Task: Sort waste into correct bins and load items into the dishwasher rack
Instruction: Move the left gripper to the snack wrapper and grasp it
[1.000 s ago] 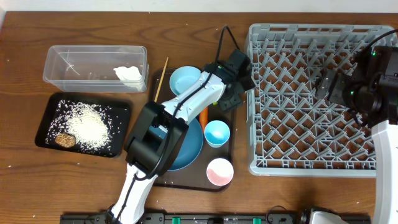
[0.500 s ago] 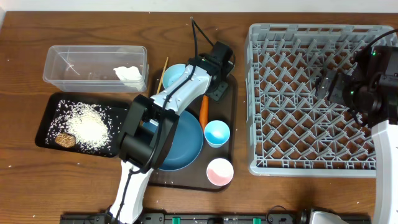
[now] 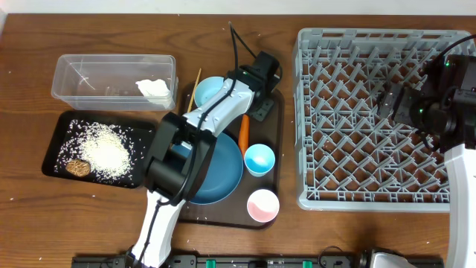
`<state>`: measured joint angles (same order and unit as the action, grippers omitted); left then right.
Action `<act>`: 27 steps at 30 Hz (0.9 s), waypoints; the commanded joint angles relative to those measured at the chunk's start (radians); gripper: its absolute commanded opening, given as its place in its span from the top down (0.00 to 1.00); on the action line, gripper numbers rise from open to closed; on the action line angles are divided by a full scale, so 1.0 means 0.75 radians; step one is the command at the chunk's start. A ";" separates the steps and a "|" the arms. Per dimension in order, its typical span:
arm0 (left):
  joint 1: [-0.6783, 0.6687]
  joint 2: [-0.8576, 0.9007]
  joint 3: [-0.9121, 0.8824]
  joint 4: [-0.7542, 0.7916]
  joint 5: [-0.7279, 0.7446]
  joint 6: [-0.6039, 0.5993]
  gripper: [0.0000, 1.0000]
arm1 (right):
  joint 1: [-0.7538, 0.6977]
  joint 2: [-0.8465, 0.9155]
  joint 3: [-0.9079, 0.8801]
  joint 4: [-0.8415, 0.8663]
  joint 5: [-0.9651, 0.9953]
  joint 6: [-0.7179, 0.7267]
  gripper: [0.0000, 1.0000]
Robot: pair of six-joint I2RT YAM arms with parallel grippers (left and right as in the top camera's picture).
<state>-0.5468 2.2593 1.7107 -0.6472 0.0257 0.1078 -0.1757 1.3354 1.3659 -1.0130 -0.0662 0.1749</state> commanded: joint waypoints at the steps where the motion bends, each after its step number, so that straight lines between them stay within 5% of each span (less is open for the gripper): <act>1: 0.001 0.052 -0.017 0.003 -0.011 -0.007 0.91 | -0.009 -0.008 0.013 -0.002 0.014 -0.020 0.01; 27: -0.026 -0.500 -0.011 -0.013 -0.012 -0.022 0.94 | -0.009 -0.008 0.014 0.004 0.014 -0.020 0.01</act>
<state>-0.5674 1.8889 1.6966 -0.6506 0.0223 0.1009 -0.1757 1.3354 1.3659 -1.0103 -0.0662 0.1741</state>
